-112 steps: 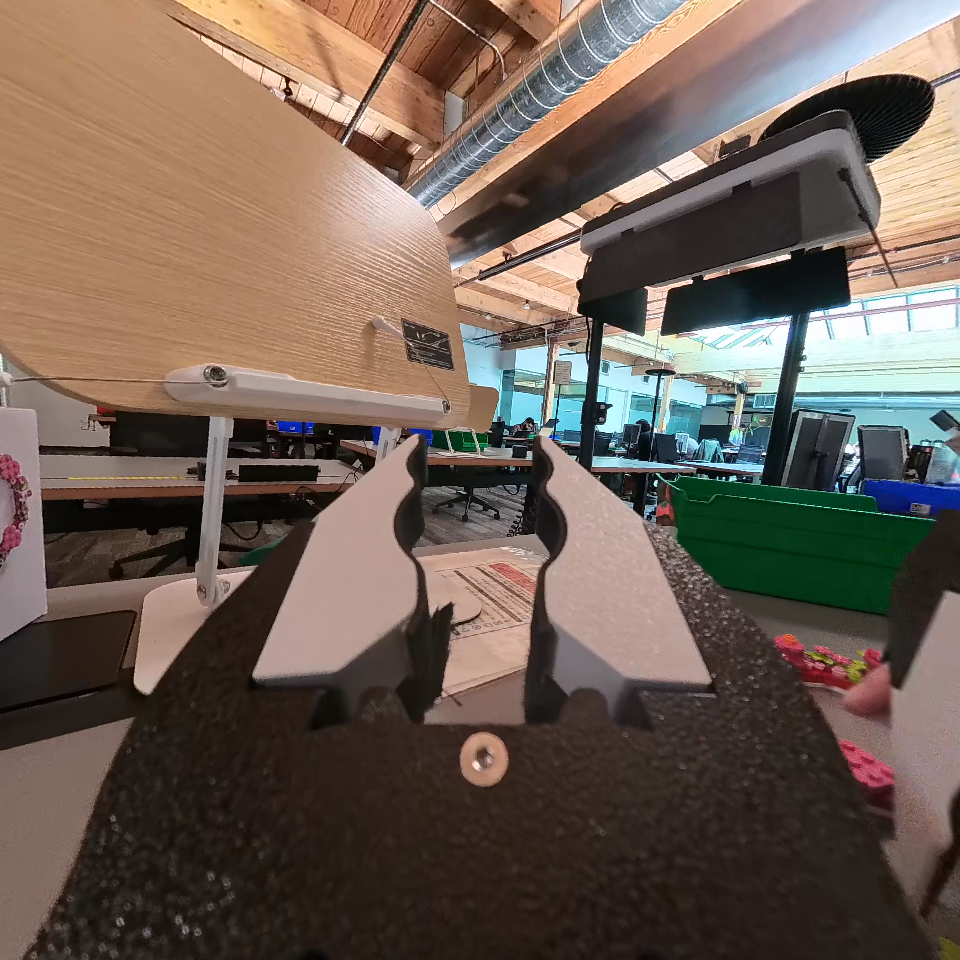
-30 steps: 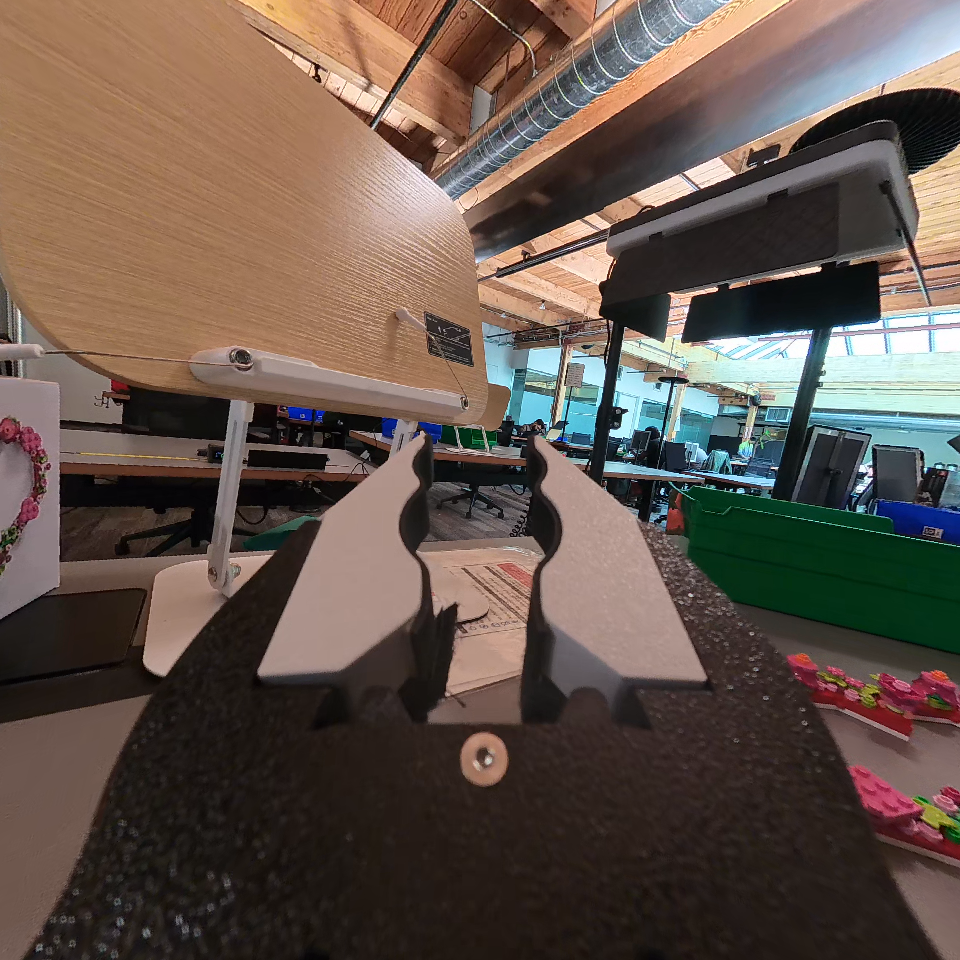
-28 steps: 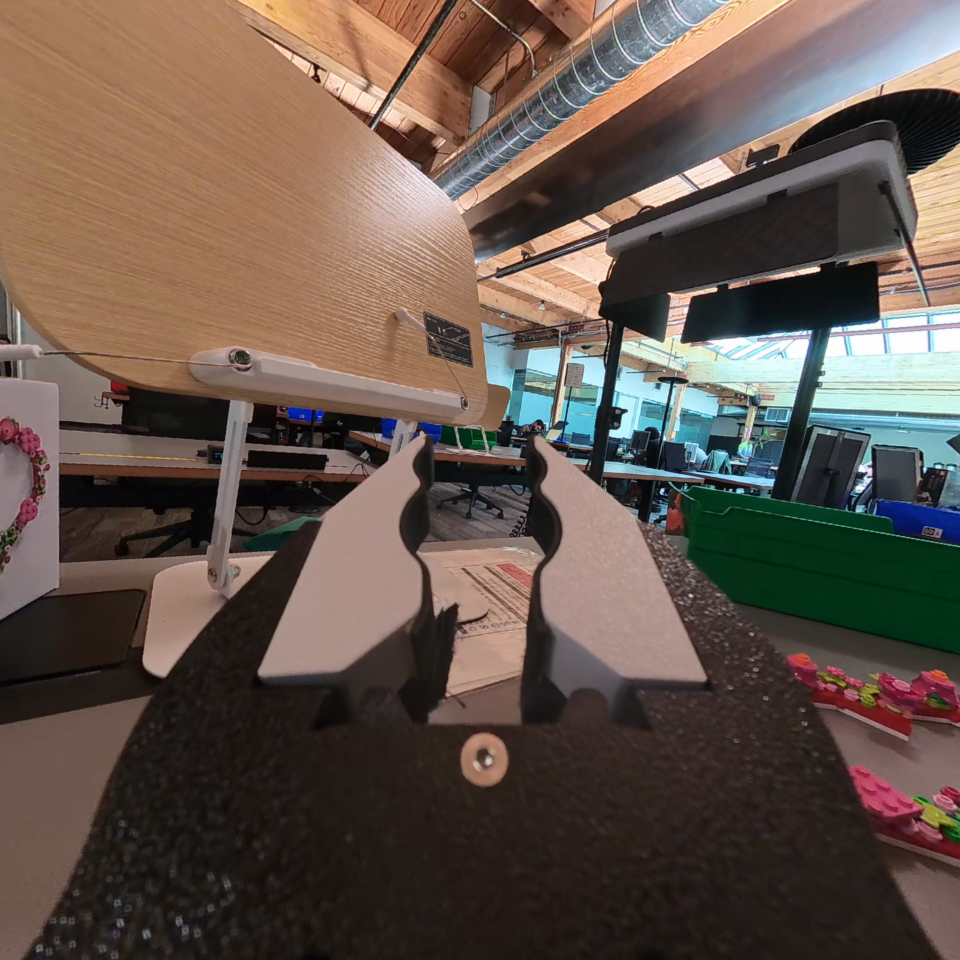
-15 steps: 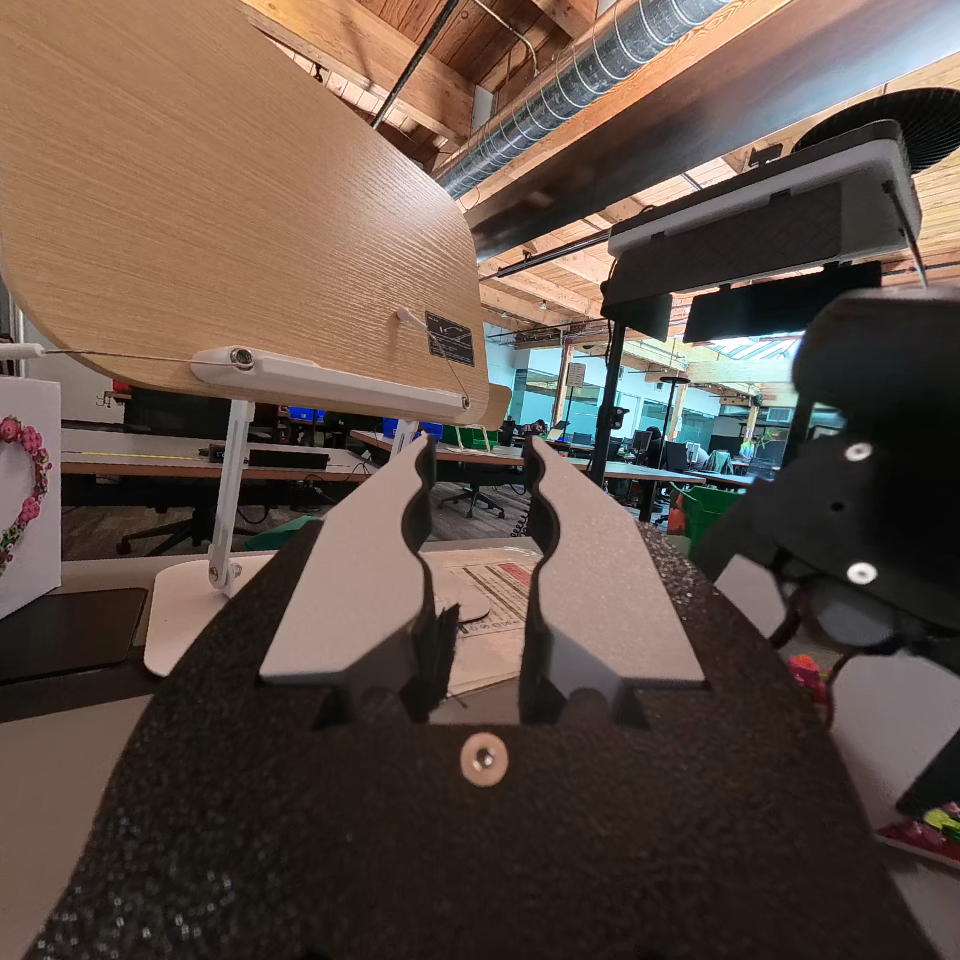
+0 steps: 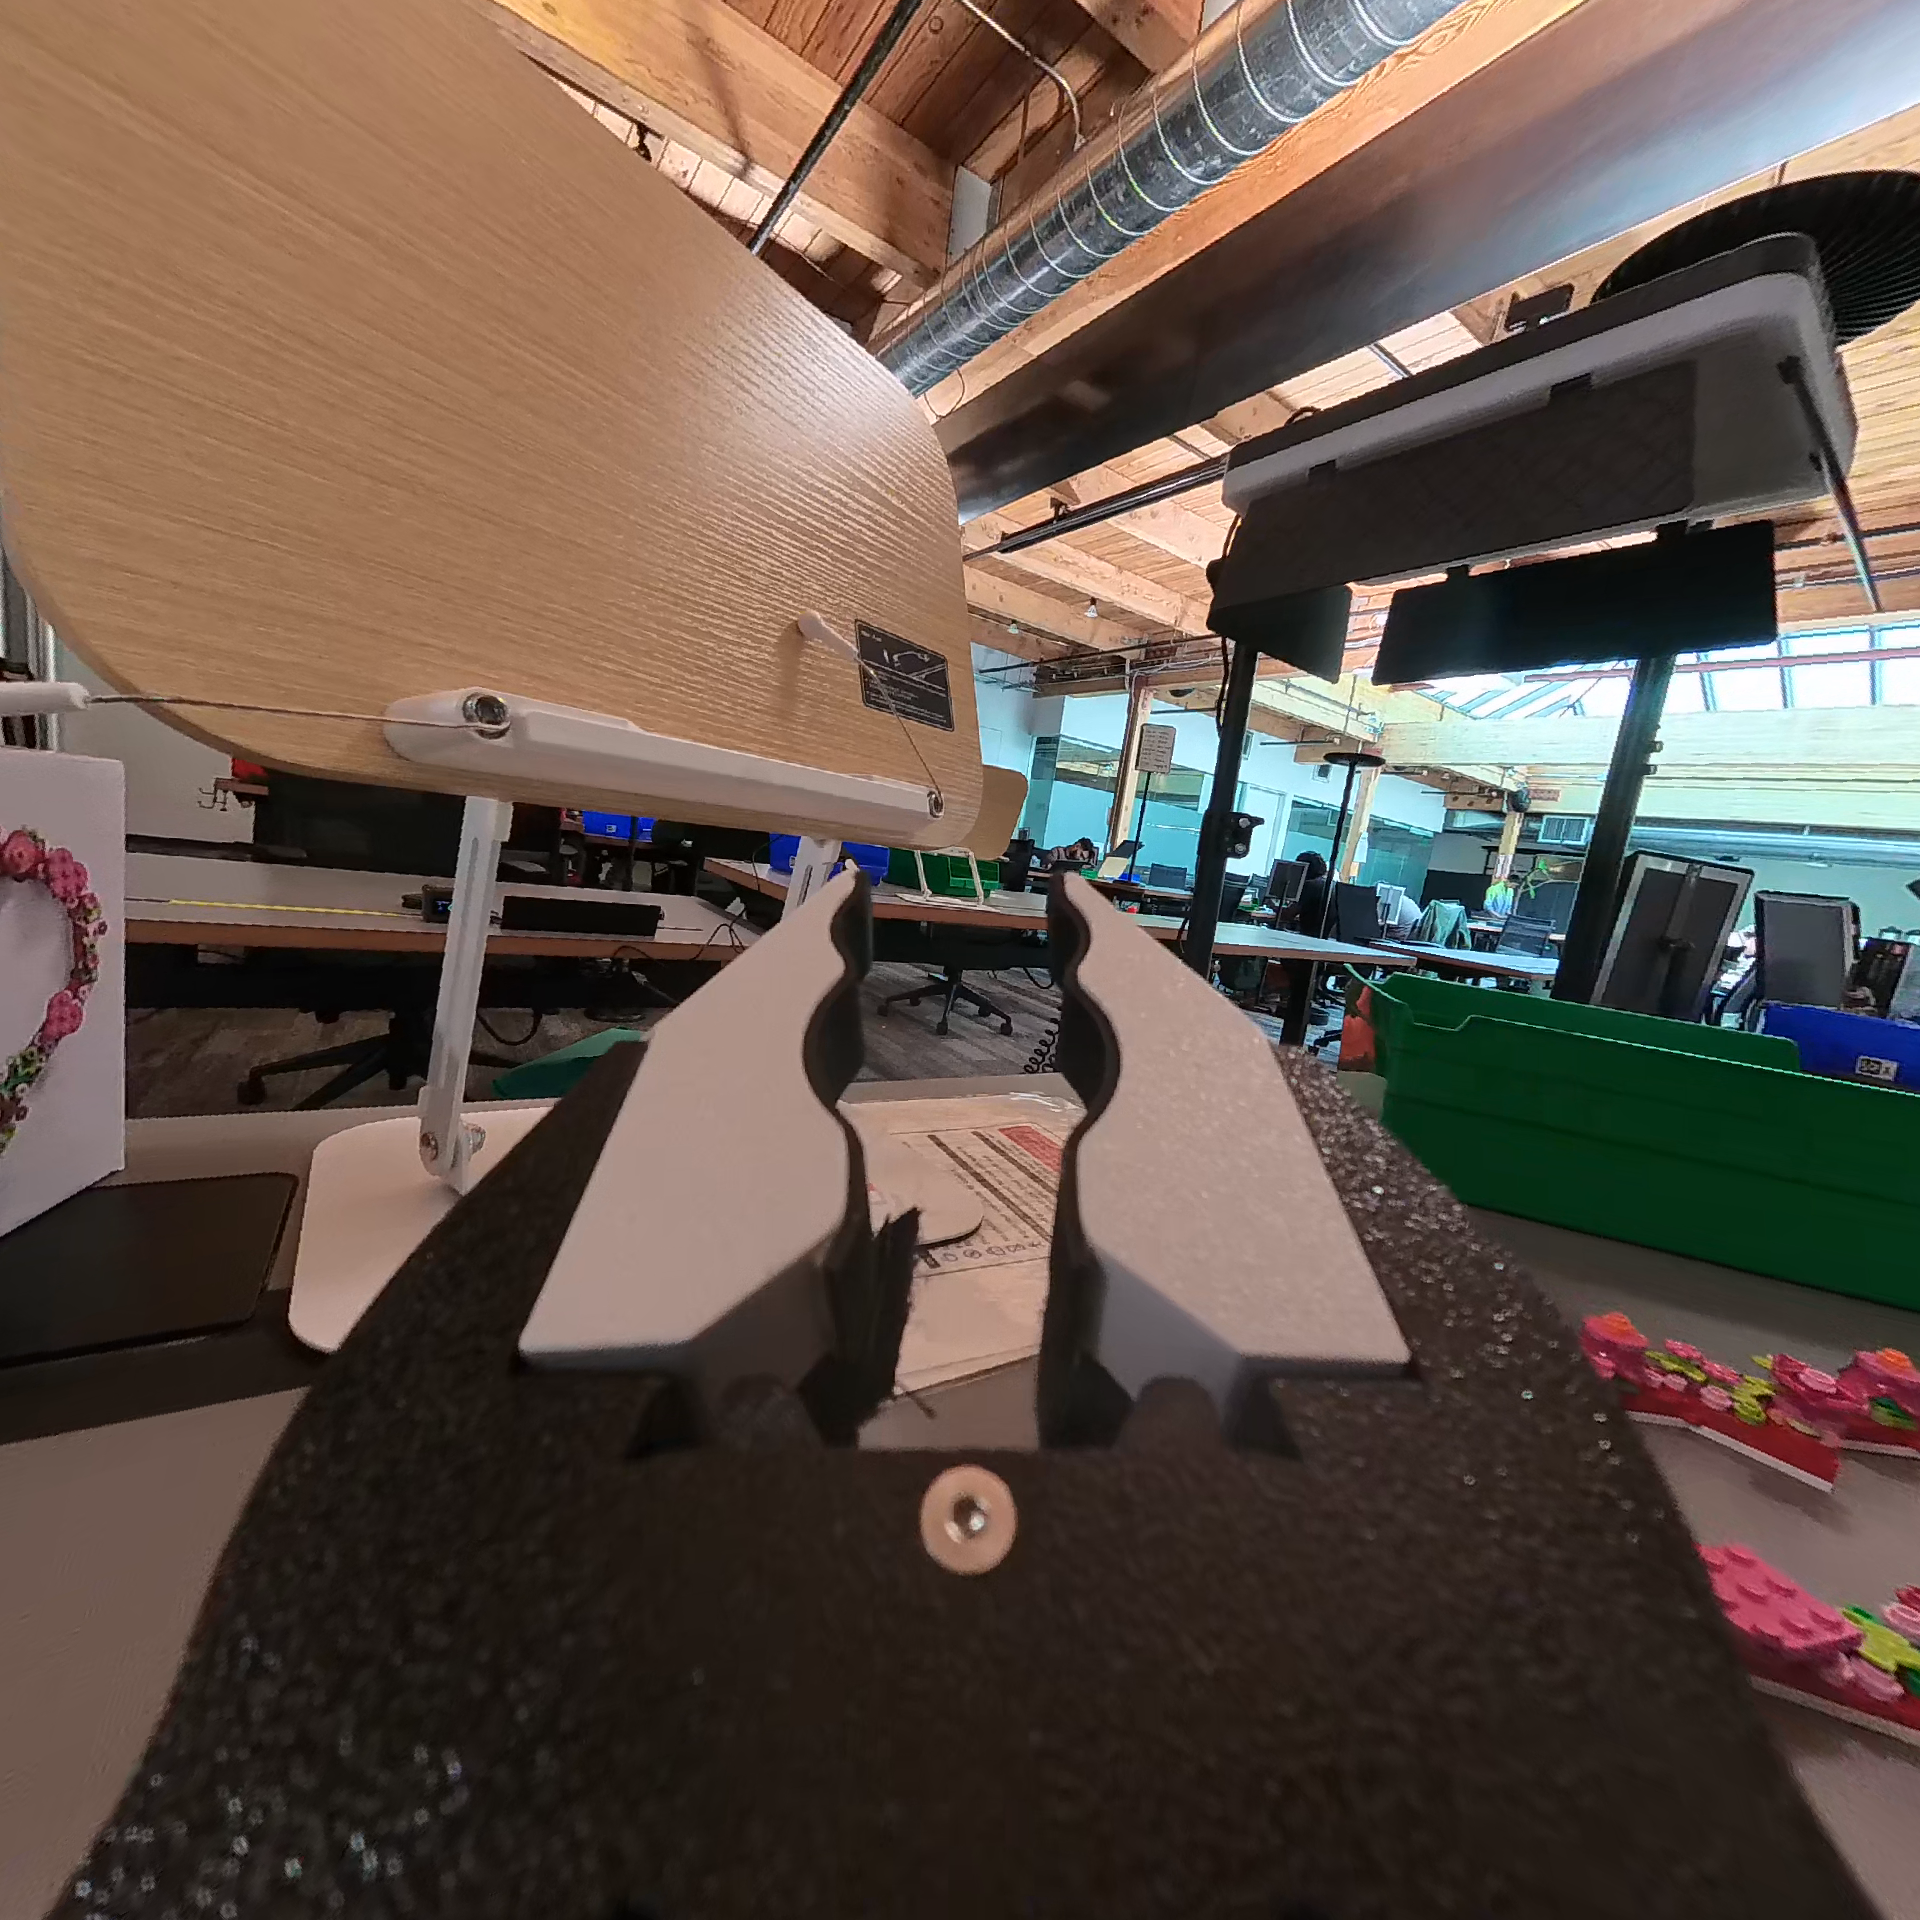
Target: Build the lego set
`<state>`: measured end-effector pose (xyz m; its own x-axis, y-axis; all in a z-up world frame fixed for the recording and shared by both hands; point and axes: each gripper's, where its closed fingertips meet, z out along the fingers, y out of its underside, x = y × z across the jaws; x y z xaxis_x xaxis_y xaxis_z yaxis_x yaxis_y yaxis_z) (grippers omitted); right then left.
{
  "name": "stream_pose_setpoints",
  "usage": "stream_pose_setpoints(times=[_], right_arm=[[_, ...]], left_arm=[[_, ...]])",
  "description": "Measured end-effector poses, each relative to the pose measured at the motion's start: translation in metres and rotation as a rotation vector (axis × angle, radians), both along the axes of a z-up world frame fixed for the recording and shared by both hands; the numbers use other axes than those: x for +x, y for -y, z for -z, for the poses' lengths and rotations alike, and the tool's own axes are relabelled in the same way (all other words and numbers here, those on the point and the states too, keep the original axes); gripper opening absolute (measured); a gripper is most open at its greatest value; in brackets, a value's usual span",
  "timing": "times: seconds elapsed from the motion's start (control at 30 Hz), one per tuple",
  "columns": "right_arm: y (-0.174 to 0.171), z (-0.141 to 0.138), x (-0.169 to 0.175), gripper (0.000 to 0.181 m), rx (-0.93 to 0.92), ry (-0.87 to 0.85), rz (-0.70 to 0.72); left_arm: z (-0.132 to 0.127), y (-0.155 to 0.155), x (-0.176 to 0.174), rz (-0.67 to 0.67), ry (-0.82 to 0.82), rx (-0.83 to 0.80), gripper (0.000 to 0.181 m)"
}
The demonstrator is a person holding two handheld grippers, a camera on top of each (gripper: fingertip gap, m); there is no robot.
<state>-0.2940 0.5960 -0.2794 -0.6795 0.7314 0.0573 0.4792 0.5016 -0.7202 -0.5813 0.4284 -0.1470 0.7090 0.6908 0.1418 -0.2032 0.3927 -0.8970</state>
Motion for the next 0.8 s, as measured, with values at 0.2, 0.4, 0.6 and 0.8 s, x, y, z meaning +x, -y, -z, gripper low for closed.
stream_pose_setpoints(times=[0.2, 0.4, 0.6, 0.8], right_arm=[[-0.008, 0.017, 0.017, 0.019, -0.087, -0.017, 0.065], [-0.014, 0.018, 0.019, 0.014, -0.072, -0.031, 0.088], [-0.014, 0.017, 0.018, 0.013, -0.065, -0.037, 0.085], [-0.007, 0.014, 0.015, 0.005, -0.051, -0.046, 0.046]], left_arm=[[0.0, 0.001, 0.0, 0.005, 0.003, 0.006, 0.031], [0.0, 0.001, 0.0, 0.007, 0.004, 0.007, 0.031], [0.0, 0.001, 0.001, 0.009, 0.002, 0.008, 0.031], [0.0, 0.001, 0.0, 0.0, 0.003, 0.006, 0.031]])
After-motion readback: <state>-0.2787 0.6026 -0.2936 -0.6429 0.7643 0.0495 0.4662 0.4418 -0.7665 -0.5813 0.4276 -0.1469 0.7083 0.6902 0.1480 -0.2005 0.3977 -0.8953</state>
